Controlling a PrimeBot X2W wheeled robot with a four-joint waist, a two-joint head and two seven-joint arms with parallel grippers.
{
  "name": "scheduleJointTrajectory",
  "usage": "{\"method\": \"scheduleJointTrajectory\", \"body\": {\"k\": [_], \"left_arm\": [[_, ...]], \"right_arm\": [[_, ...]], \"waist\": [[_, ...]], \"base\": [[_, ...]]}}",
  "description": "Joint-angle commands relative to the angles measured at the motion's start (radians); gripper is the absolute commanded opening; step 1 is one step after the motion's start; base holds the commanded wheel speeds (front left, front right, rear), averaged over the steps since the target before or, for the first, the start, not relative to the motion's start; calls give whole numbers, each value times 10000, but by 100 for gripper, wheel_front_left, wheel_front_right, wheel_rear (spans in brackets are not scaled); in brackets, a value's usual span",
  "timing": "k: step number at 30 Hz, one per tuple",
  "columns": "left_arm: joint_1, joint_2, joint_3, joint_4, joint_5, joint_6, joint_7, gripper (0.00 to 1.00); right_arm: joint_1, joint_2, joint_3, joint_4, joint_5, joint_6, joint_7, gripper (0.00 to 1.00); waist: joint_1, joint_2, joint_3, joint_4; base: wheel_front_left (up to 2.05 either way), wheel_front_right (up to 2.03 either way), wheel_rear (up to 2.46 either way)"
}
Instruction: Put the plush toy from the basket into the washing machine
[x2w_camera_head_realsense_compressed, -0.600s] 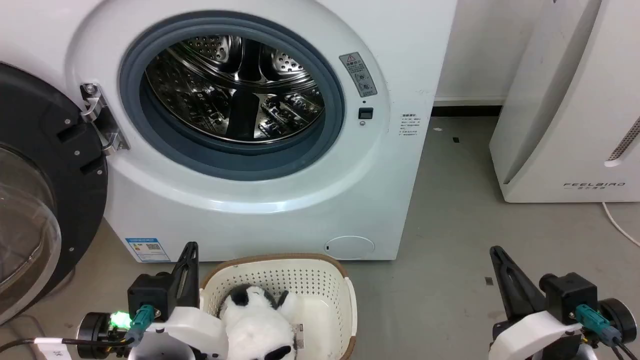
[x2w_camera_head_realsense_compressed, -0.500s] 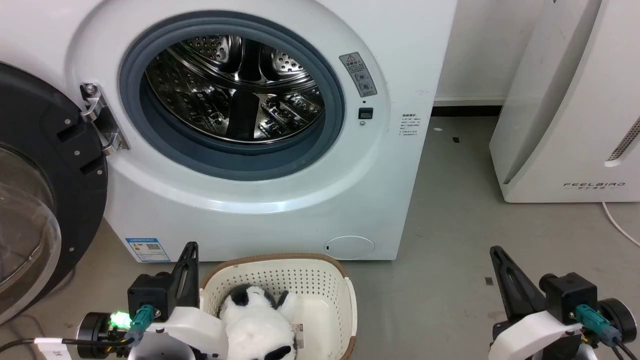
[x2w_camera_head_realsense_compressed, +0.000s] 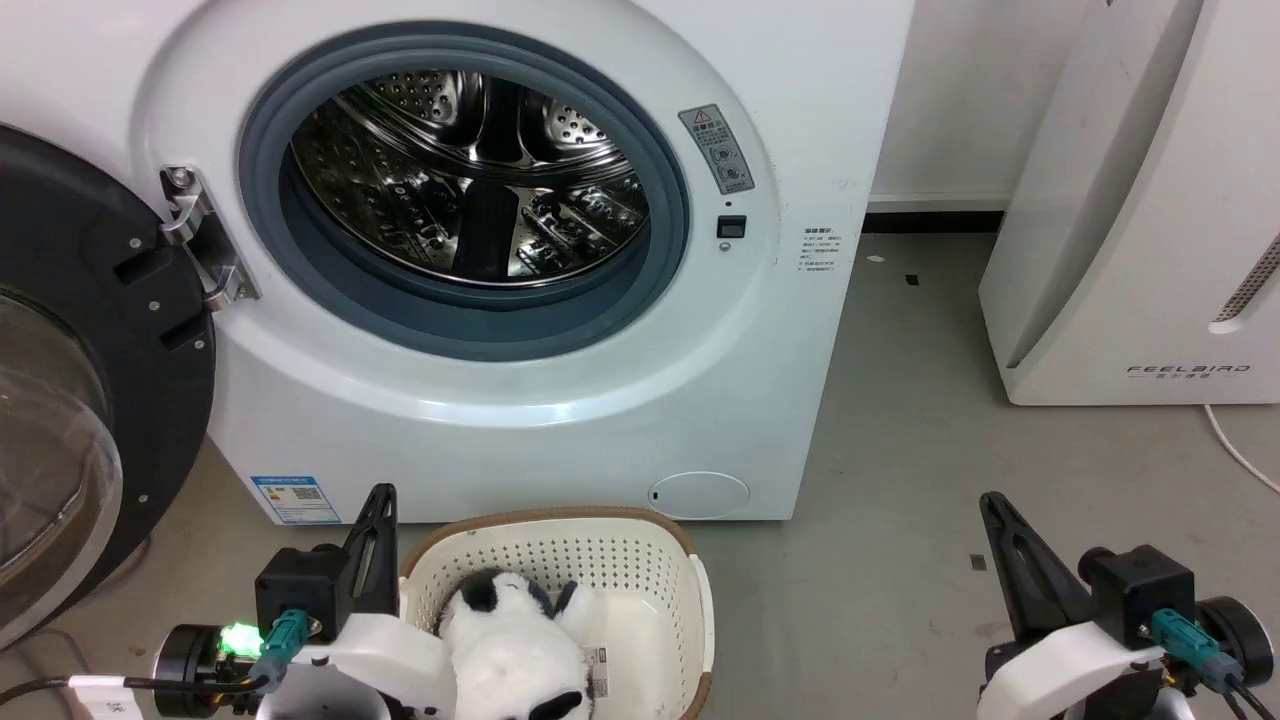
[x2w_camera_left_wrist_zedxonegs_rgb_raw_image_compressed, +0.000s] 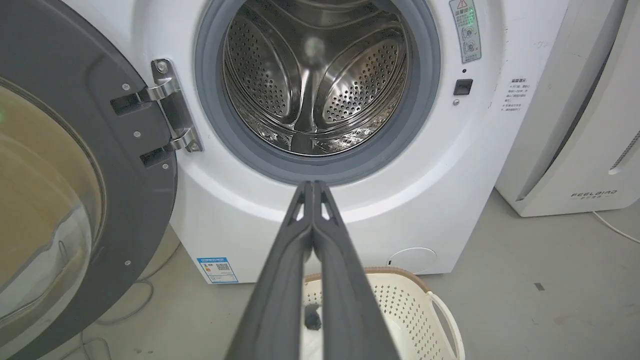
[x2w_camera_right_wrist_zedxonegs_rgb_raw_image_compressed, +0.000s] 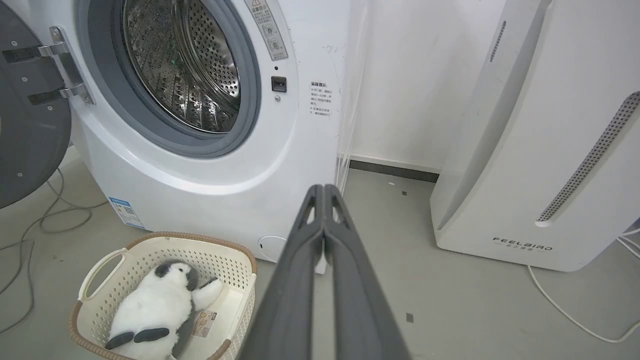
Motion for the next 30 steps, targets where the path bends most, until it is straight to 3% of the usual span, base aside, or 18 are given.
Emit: {"method": "scheduleJointTrajectory", "body": {"k": [1, 7, 8, 21, 30], "left_arm": [[49, 3, 26, -43, 28, -43, 3, 0], [49, 3, 26, -43, 28, -43, 3, 0], [0, 0, 0, 0, 0, 0, 0, 100], [-118, 0, -96, 110, -65, 154, -208, 100], [-670, 35, -311, 995, -11, 95, -397, 100]], "right_arm": [[-142, -1, 3, 26, -78, -7, 16, 0], [-142, -1, 3, 26, -78, -7, 16, 0], [0, 0, 0, 0, 0, 0, 0, 100], [-42, 0, -221, -79, 261, -1, -207, 100], [-241, 0, -339, -170, 493, -1, -395, 100]], "waist": [[0, 0, 0, 0], [0, 0, 0, 0], [0, 0, 0, 0], [0, 0, 119, -2], [0, 0, 499, -58]], "base": [[0, 0, 0], [0, 0, 0], [0, 0, 0], [0, 0, 0], [0, 0, 0]]}}
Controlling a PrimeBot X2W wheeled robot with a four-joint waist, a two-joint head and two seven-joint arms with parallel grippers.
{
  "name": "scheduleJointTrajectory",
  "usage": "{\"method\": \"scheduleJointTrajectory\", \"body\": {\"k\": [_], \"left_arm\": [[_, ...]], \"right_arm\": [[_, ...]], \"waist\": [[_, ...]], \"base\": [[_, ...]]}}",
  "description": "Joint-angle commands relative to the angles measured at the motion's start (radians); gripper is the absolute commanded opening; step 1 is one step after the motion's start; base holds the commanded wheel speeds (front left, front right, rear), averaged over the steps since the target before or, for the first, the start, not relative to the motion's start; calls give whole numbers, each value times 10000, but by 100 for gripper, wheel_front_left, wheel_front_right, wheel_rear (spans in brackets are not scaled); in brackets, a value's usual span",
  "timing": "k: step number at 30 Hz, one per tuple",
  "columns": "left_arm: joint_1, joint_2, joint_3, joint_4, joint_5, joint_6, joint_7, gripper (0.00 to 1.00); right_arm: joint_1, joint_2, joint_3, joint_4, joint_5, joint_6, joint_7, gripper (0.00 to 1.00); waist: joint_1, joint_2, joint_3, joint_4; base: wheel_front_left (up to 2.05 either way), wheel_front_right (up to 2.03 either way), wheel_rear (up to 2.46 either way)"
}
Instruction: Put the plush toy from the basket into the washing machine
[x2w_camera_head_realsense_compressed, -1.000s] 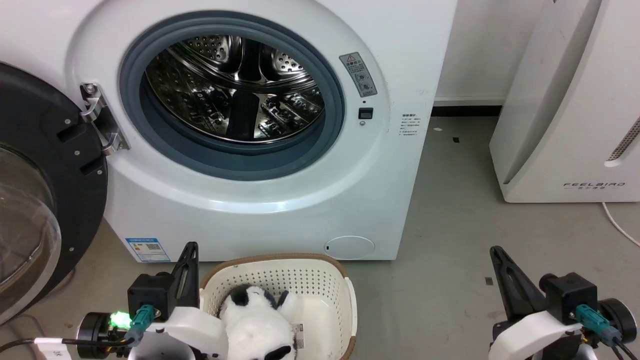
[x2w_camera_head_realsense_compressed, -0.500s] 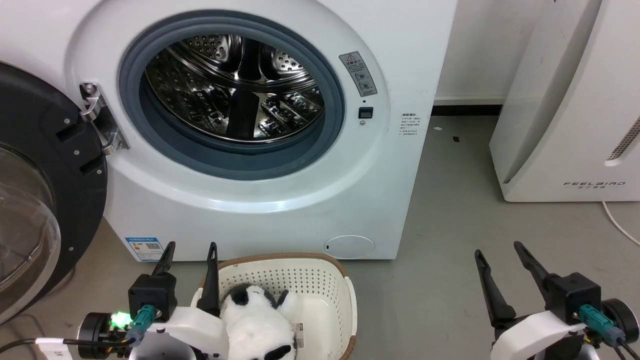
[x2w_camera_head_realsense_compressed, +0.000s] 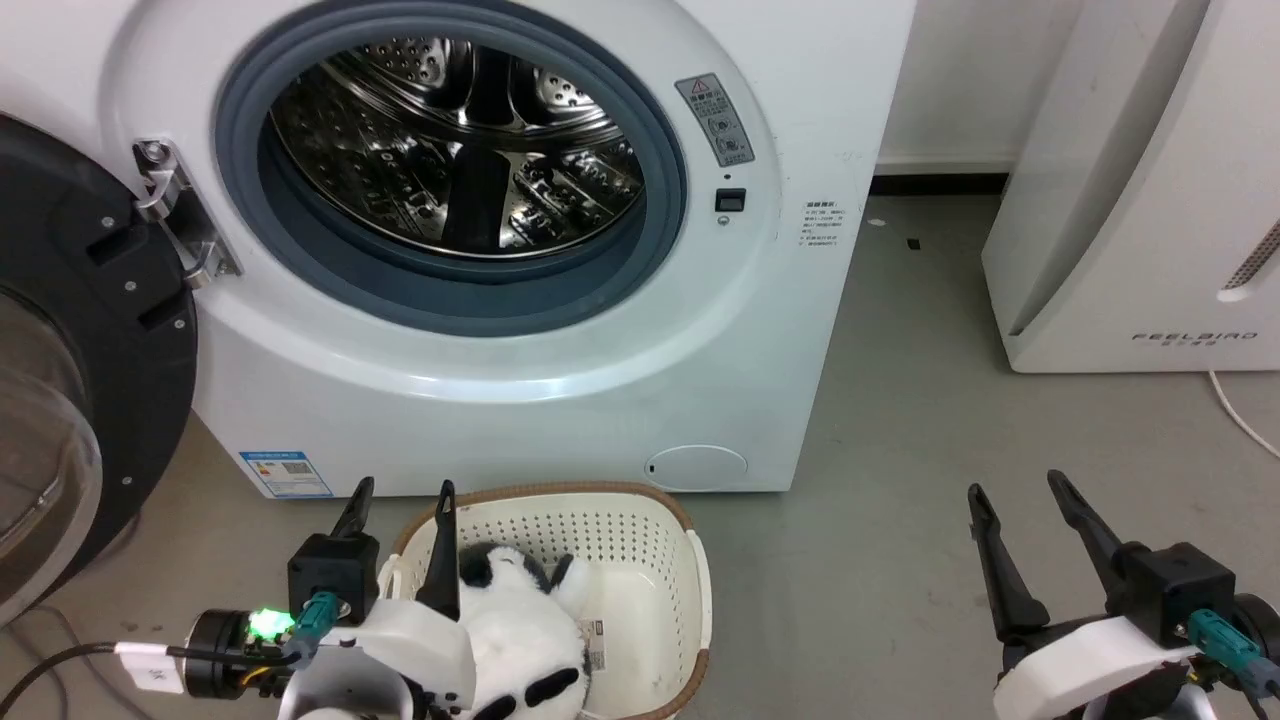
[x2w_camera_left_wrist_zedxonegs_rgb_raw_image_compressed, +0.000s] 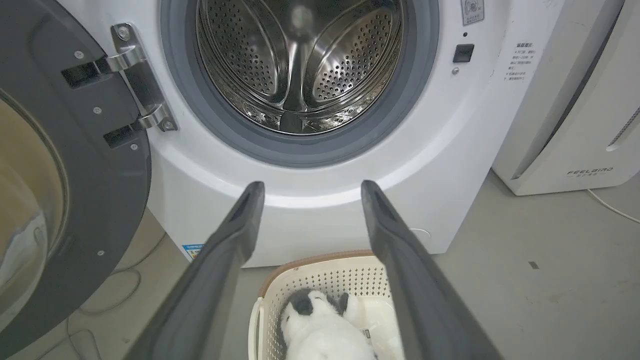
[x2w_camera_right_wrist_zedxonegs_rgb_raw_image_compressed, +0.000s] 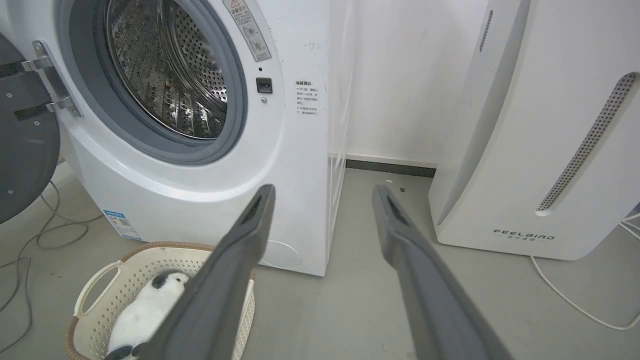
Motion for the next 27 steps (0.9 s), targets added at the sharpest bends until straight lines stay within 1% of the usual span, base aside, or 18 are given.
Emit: {"method": "scheduleJointTrajectory", "body": {"k": [1, 15, 21, 27], "left_arm": [[-288, 33, -73, 265, -2, -15, -113, 100], [-1725, 197, -431, 2466, 74, -48, -227, 100], [-2278, 372, -572, 3195, 74, -75, 36, 100], [-2834, 544, -658, 3844, -16, -207, 512, 100]], "right_arm": [[-245, 0, -57, -89, 157, -1, -126, 100], [-731, 0, -140, -331, 532, -2, -417, 100], [-964, 0, -186, -434, 729, -2, -541, 100], [-1227, 0, -245, -545, 938, -3, -666, 100]], "waist": [[0, 0, 109, -35], [0, 0, 1232, -342], [0, 0, 1839, -504], [0, 0, 2536, -666]], "base": [[0, 0, 0], [0, 0, 0], [0, 0, 0], [0, 0, 0]]}}
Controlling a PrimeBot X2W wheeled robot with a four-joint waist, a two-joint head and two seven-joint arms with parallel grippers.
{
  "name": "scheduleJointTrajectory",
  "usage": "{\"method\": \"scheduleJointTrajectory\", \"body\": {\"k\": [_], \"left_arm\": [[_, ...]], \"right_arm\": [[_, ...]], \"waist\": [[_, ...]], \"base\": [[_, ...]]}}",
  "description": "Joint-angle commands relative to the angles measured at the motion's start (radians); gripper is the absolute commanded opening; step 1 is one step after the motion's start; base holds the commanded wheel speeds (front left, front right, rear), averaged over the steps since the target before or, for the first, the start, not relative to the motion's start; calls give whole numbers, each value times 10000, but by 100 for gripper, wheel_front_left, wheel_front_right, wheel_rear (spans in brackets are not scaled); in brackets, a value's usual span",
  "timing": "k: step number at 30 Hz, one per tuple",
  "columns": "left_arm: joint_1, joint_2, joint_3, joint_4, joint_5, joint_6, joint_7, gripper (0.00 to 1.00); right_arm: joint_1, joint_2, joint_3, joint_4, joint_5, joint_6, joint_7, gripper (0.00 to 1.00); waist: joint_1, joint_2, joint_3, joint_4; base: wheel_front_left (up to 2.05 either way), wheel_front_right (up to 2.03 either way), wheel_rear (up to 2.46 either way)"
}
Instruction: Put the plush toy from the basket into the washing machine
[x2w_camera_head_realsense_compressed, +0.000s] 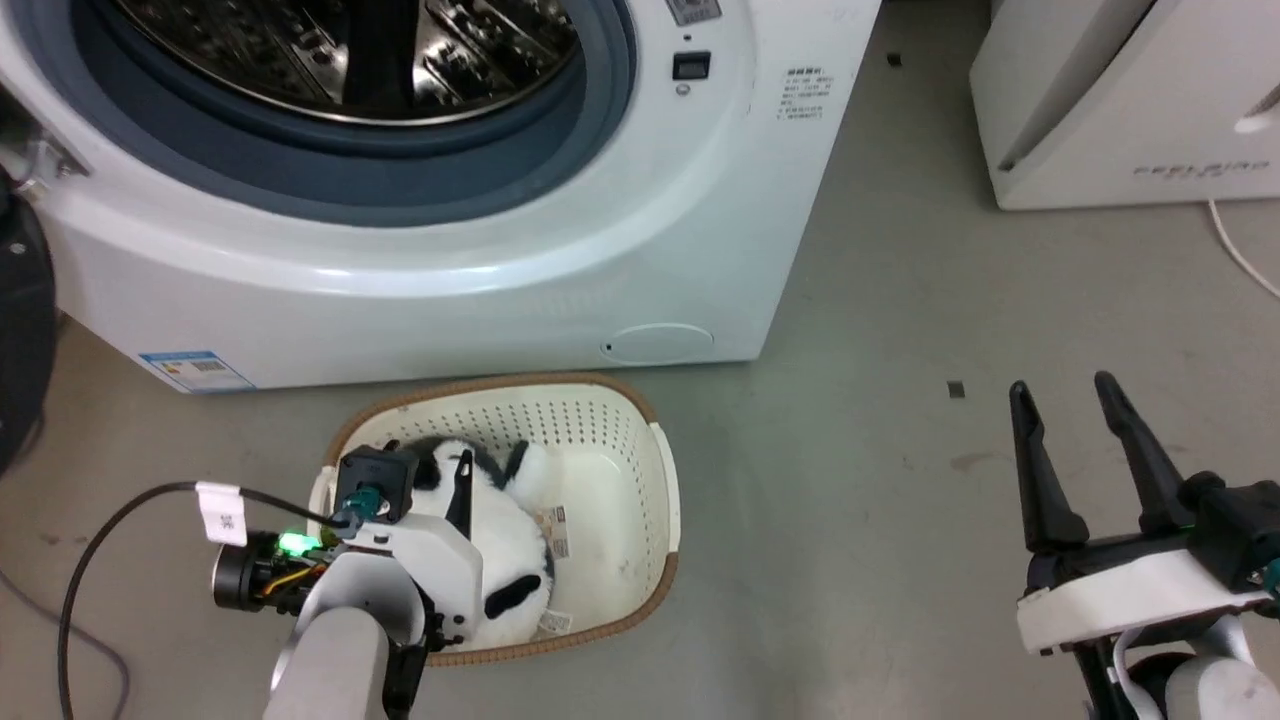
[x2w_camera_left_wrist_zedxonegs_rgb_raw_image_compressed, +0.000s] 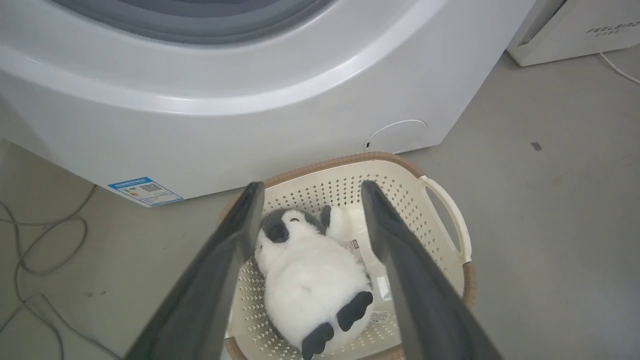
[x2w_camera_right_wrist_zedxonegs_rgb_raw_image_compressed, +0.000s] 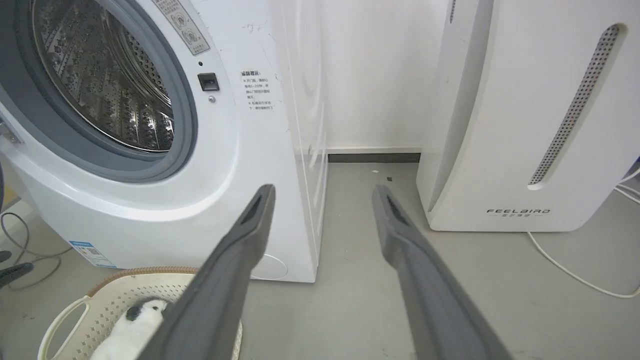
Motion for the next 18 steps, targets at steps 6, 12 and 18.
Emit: {"method": "scheduleJointTrajectory", "body": {"k": [6, 12, 18], "left_arm": [[-888, 250, -125, 841, -141, -143, 479, 100], [-1571, 435, -116, 1458, -356, -264, 925, 100], [-2280, 635, -102, 2076, -620, -439, 1419, 100]], "right_arm": [[-480, 0, -43, -209, 260, -3, -216, 100], [-721, 0, -66, -335, 482, -3, -340, 100], [-930, 0, -89, -441, 680, -4, -465, 100]], "waist": [[-1, 0, 1022, -251], [-1, 0, 1830, -400], [-1, 0, 2600, -548]], "base": [[0, 0, 0], [0, 0, 0], [0, 0, 0]]}}
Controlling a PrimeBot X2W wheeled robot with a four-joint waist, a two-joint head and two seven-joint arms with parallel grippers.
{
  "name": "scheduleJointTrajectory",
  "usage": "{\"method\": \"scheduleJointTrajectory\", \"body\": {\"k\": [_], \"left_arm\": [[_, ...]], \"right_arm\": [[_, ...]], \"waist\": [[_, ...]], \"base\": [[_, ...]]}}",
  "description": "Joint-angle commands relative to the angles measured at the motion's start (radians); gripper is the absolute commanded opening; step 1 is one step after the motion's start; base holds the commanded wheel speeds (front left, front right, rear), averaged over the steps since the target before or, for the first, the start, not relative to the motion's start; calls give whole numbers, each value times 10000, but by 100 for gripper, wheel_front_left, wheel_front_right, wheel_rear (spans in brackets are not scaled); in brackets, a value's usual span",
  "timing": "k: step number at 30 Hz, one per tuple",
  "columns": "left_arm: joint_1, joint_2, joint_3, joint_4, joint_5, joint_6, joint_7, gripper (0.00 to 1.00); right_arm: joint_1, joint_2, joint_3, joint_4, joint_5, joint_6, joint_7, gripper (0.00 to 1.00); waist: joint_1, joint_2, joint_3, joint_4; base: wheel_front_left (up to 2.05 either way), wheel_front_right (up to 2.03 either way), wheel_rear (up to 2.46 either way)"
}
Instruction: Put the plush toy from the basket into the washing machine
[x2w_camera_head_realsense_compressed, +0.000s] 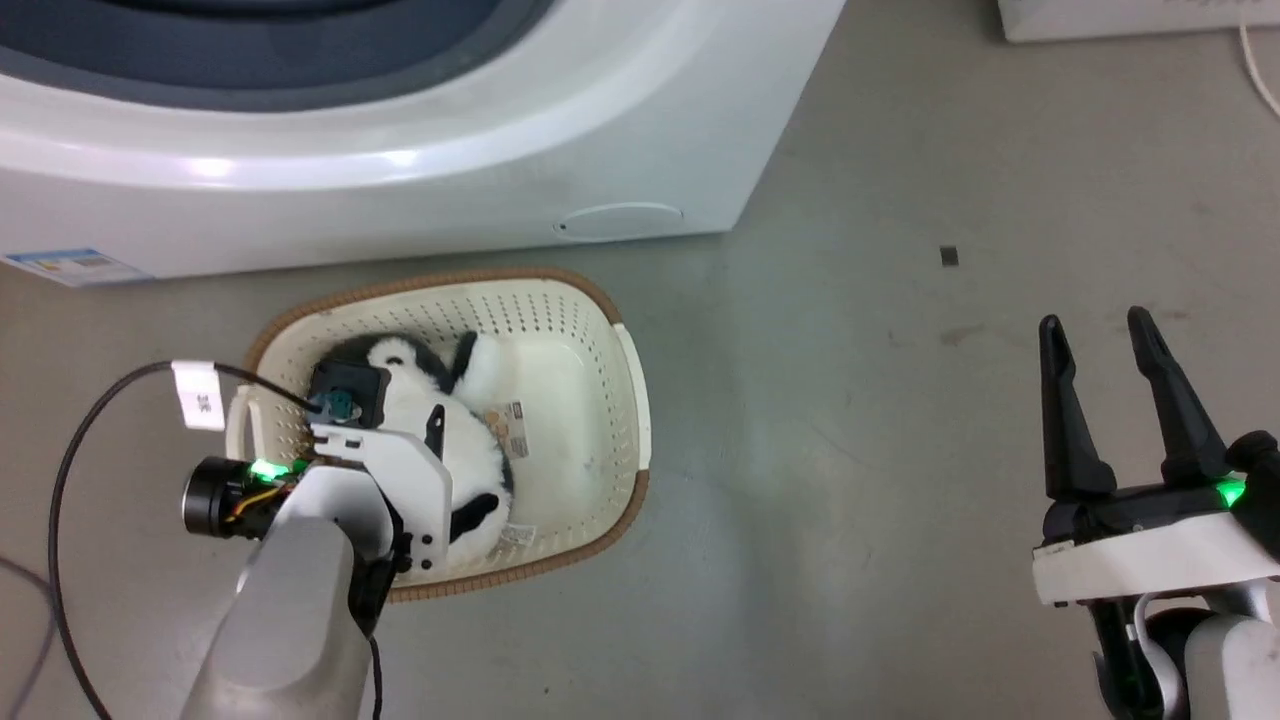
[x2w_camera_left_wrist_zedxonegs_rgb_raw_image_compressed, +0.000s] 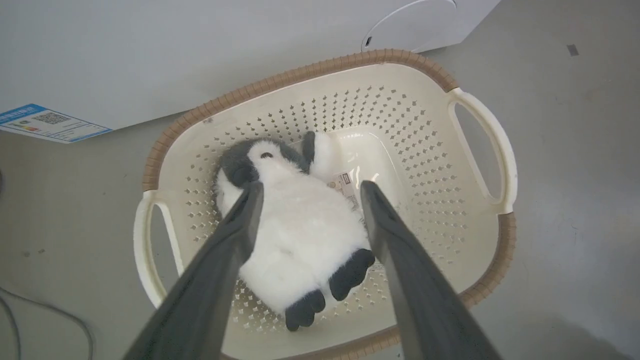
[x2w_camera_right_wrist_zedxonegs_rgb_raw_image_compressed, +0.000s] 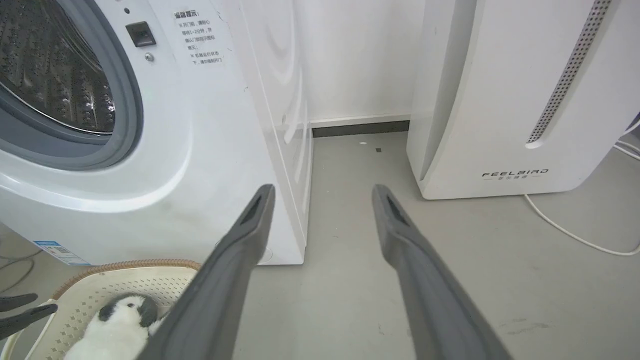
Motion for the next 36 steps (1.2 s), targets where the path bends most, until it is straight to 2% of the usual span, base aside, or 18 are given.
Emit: {"method": "scheduleJointTrajectory", "body": {"k": [1, 16, 36], "left_arm": [[-444, 154, -72, 348, -82, -84, 181, 100], [-1899, 728, -194, 1892, -539, -142, 897, 100], [-3751, 1216, -654, 3946, -937, 118, 1128, 100]], "right_arm": [[-283, 0, -38, -105, 153, -4, -112, 100], [-719, 0, -90, -376, 782, -5, -424, 100], [-1395, 0, -363, -563, 1555, -6, -840, 100]], "waist": [[-2, 0, 477, -139], [-2, 0, 2170, -567], [-2, 0, 4032, -937]], "base": [[0, 0, 0], [0, 0, 0], [0, 0, 0]]}}
